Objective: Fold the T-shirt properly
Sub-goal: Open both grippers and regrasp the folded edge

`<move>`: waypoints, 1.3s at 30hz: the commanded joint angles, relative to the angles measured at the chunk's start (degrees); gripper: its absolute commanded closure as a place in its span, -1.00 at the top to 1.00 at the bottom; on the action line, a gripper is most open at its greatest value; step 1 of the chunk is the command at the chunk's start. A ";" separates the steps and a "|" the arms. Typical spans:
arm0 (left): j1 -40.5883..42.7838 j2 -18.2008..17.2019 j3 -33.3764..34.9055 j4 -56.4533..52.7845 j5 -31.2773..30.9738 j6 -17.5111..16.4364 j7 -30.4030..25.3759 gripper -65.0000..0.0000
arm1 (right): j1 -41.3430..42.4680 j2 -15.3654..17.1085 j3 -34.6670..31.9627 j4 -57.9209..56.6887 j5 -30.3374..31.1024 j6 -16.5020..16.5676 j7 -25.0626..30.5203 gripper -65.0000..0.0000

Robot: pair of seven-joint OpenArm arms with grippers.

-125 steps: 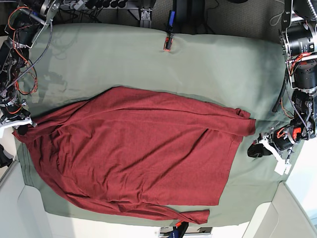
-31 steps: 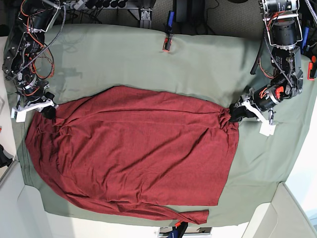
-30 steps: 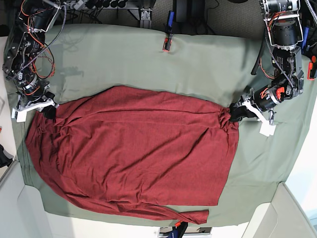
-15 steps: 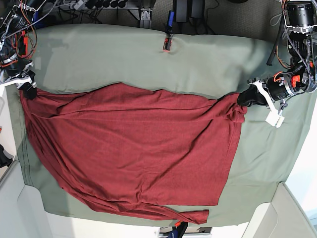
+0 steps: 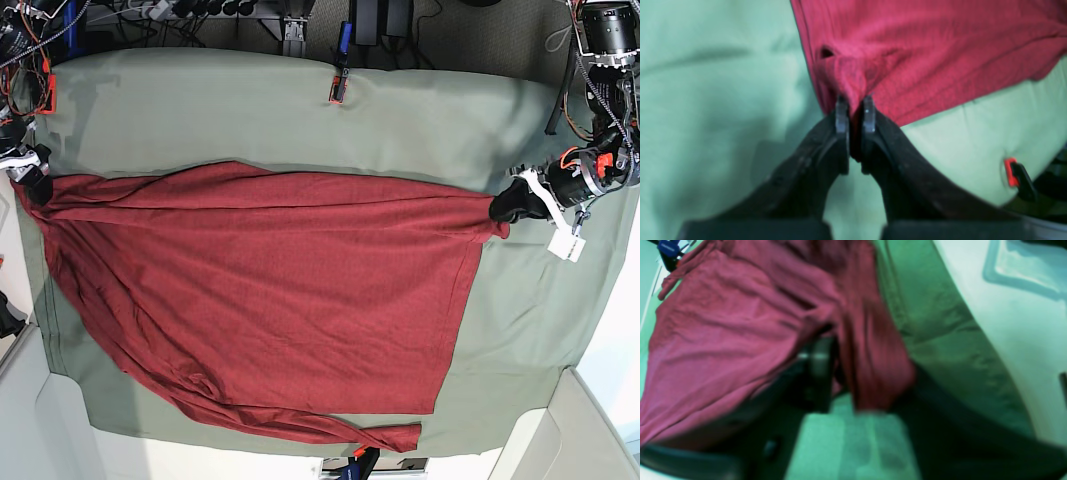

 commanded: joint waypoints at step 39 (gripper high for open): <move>8.35 3.85 -12.22 2.73 -10.21 -0.54 2.56 -0.19 | -2.05 -1.62 0.22 3.06 3.85 0.46 -3.06 -0.12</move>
